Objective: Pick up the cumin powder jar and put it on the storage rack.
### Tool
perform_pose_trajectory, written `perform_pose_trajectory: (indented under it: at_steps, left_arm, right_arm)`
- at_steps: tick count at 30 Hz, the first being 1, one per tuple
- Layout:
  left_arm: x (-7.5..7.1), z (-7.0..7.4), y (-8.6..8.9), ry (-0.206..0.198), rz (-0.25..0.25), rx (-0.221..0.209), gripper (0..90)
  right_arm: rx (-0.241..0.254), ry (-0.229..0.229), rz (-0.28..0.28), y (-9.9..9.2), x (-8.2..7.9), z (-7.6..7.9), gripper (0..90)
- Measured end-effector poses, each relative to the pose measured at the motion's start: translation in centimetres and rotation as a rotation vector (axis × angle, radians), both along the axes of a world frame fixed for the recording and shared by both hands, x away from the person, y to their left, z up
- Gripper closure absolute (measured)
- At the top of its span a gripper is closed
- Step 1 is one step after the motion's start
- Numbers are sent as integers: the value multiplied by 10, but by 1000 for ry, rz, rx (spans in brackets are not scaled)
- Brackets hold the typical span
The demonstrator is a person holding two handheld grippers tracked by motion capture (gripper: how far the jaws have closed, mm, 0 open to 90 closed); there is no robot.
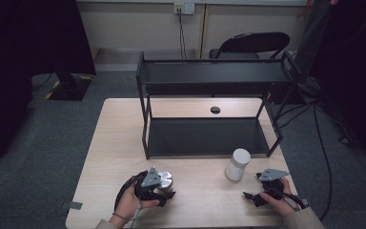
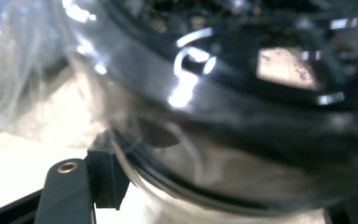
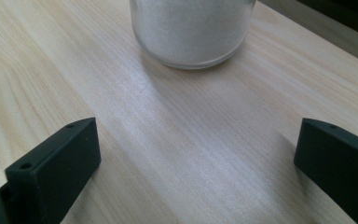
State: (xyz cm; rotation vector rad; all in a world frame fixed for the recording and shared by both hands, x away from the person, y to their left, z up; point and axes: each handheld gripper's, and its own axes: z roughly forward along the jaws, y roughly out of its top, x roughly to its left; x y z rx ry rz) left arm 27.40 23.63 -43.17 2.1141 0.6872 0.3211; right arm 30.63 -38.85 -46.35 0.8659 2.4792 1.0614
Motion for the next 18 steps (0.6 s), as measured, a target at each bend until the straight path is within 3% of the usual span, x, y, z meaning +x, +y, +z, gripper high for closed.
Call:
perform_pose_trajectory:
  at_steps: [8, 13, 14, 18]
  left_arm:
    - [10, 35, 0, 4, -16, 29, 302]
    - [17, 54, 0, 16, -15, 21, 302]
    - [19, 63, -1, 5, -19, 32, 302]
    - [26, 79, 0, 5, -17, 6, 302]
  right_arm:
    - [0, 0, 0, 0, 0, 0, 0]
    - [0, 0, 0, 0, 0, 0, 0]
    - [0, 0, 0, 0, 0, 0, 0]
    - [0, 0, 0, 0, 0, 0, 0]
